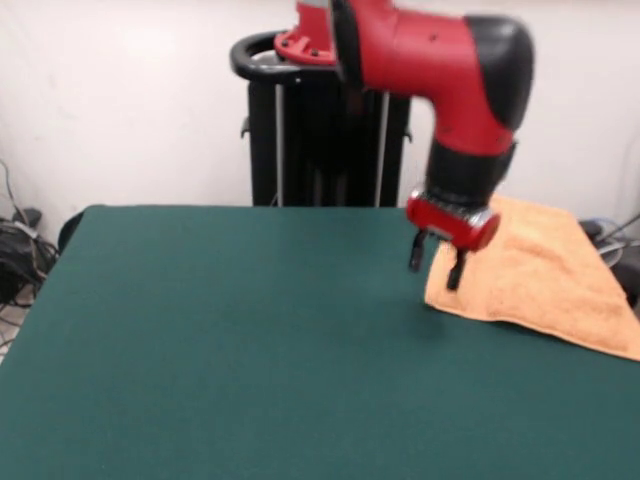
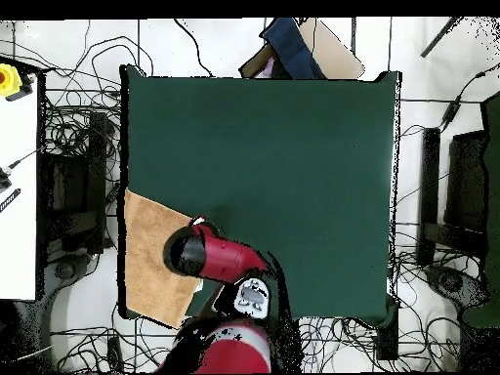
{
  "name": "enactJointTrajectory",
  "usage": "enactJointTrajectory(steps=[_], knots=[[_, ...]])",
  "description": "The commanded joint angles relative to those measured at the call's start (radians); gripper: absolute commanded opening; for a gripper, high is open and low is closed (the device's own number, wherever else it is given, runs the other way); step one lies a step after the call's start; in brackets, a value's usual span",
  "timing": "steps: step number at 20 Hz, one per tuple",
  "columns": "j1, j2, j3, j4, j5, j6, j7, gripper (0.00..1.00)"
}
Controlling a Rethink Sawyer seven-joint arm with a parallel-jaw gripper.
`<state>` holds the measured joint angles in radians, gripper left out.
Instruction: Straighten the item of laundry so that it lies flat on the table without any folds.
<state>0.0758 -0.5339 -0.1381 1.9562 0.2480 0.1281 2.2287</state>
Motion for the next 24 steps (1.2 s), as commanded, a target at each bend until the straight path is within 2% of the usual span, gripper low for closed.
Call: enactJointTrajectory(steps=[1,3,5,9,12,17,24], knots=[[0.121,-0.154,-0.060,0.046,0.060,0.198,0.229,1.00],[0.116,-0.126,-0.013,0.060,0.075,0.146,0.236,1.00],[0.063,-0.046,0.077,0.069,0.073,0.039,0.215,1.00],[-0.064,0.141,0.215,0.048,0.005,-0.146,0.163,1.00],[-0.102,0.240,0.267,0.027,-0.029,-0.223,0.161,1.00],[-0.164,0.334,0.366,0.022,-0.041,-0.241,0.163,1.00],[-0.189,0.388,0.413,0.001,-0.035,-0.192,0.139,1.00]])
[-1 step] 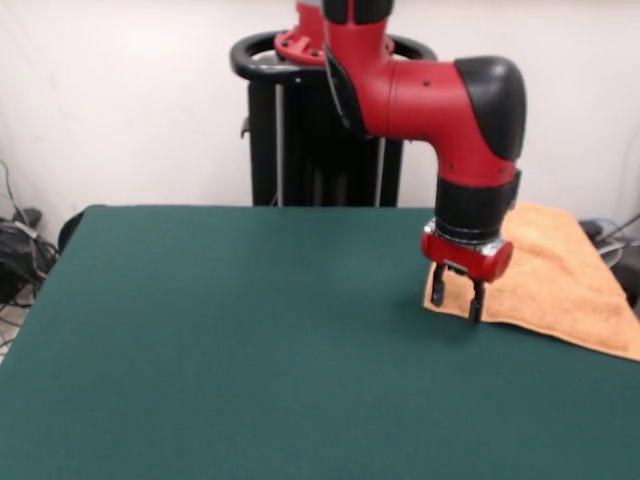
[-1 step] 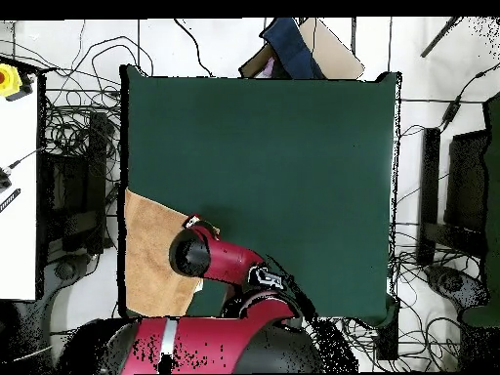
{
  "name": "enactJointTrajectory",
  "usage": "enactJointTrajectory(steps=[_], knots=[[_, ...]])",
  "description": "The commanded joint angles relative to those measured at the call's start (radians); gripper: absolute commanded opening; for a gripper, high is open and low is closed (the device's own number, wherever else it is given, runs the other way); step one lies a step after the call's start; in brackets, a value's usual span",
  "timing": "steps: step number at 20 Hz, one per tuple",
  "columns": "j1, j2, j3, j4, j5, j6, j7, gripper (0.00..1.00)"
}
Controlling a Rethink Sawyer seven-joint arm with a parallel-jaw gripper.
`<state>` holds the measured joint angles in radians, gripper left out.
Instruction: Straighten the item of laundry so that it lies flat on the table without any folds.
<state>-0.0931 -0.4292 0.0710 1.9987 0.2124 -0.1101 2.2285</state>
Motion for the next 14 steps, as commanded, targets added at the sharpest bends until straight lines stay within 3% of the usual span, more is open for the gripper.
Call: enactJointTrajectory(steps=[1,3,5,8,10,14], knots=[[-0.026,0.285,0.209,-0.044,0.000,0.055,0.134,1.00],[-0.012,0.276,0.198,-0.048,0.010,0.068,0.135,1.00],[0.067,0.250,0.117,-0.064,0.050,0.078,0.147,1.00],[0.306,0.240,-0.139,-0.131,0.164,0.155,0.149,1.00],[0.420,0.288,-0.274,-0.195,0.210,0.232,0.132,1.00],[0.652,0.492,-0.536,-0.336,0.363,0.288,0.161,1.00]])
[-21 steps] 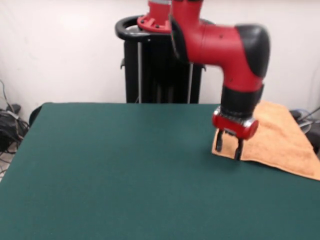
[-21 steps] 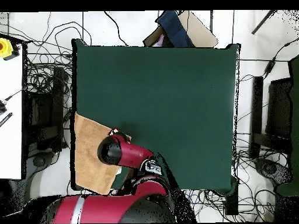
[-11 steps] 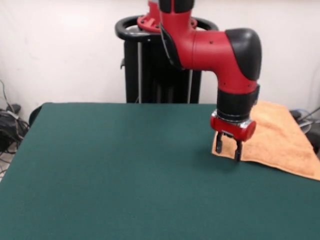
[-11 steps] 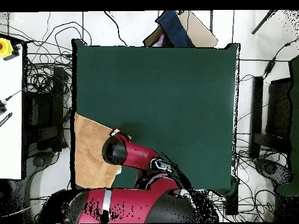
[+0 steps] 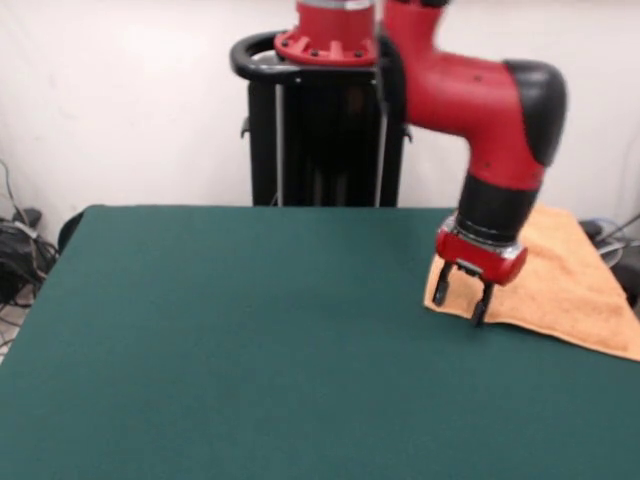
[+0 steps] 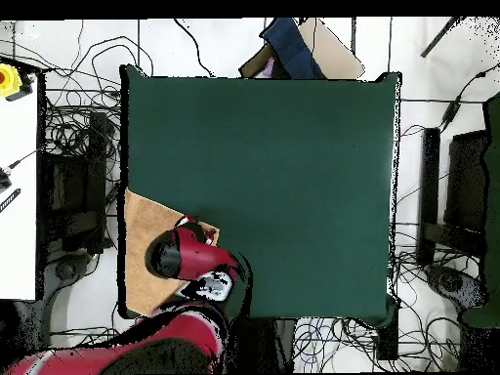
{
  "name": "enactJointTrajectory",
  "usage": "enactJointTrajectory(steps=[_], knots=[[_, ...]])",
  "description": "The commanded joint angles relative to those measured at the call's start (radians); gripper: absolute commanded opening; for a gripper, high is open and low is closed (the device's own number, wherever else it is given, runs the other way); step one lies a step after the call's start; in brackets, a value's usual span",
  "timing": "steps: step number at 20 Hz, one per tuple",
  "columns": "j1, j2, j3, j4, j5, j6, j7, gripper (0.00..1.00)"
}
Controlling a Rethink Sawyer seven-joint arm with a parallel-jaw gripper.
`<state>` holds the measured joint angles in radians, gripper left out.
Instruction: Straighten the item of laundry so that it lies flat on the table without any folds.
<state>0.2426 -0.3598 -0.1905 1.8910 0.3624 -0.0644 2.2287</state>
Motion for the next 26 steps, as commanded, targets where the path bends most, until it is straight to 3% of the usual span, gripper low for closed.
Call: enactJointTrajectory(steps=[1,6,12,18,23,26], knots=[[0.337,0.457,-0.299,-0.242,0.236,0.227,0.166,1.00],[0.318,0.482,-0.302,-0.242,0.228,0.159,0.141,1.00],[0.354,0.582,-0.402,-0.278,0.240,0.113,0.130,1.00],[0.348,0.678,-0.486,-0.288,0.226,-0.064,0.124,1.00],[0.253,0.618,-0.409,-0.283,0.120,-0.117,0.096,1.00],[0.149,0.516,-0.310,-0.250,0.011,-0.099,0.062,1.00]])
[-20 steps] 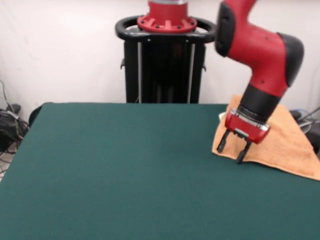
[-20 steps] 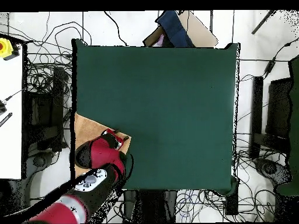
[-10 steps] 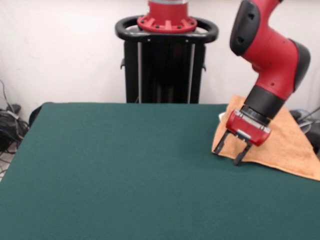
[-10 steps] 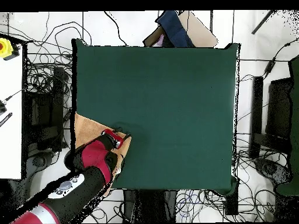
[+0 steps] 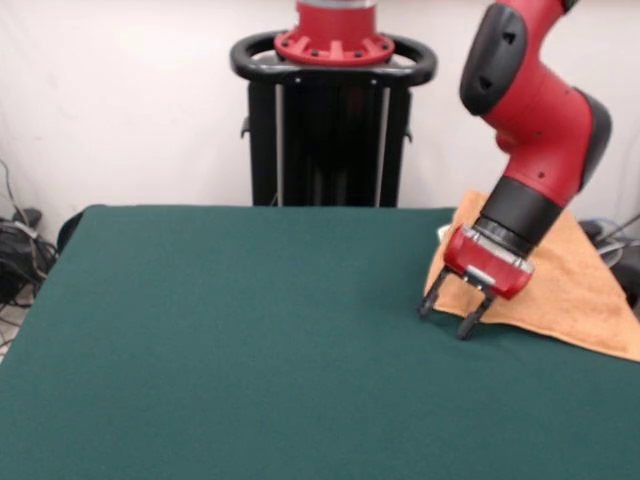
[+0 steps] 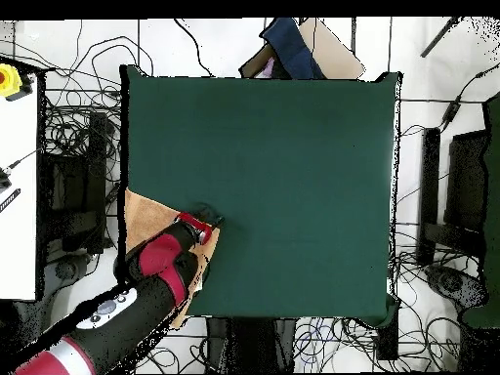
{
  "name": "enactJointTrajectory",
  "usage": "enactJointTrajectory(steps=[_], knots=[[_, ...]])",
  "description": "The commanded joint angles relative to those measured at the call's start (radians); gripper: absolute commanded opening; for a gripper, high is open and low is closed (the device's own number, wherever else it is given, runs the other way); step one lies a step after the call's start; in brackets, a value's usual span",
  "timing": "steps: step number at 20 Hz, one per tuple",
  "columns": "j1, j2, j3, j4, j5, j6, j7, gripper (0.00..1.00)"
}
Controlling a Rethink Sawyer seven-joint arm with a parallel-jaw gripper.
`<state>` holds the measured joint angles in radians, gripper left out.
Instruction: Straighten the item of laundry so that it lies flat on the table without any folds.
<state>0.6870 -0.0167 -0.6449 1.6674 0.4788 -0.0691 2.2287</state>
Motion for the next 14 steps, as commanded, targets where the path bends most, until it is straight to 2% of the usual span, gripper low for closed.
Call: enactJointTrajectory(steps=[1,5,10,14], knots=[[-0.331,0.129,0.178,-0.007,-0.149,-0.094,0.053,1.00],[-0.432,-0.058,0.268,0.081,-0.302,-0.050,0.030,1.00],[-0.483,-0.257,0.327,0.151,-0.391,0.098,0.027,1.00],[-0.590,-0.380,0.456,0.216,-0.461,0.196,-0.001,1.00]])
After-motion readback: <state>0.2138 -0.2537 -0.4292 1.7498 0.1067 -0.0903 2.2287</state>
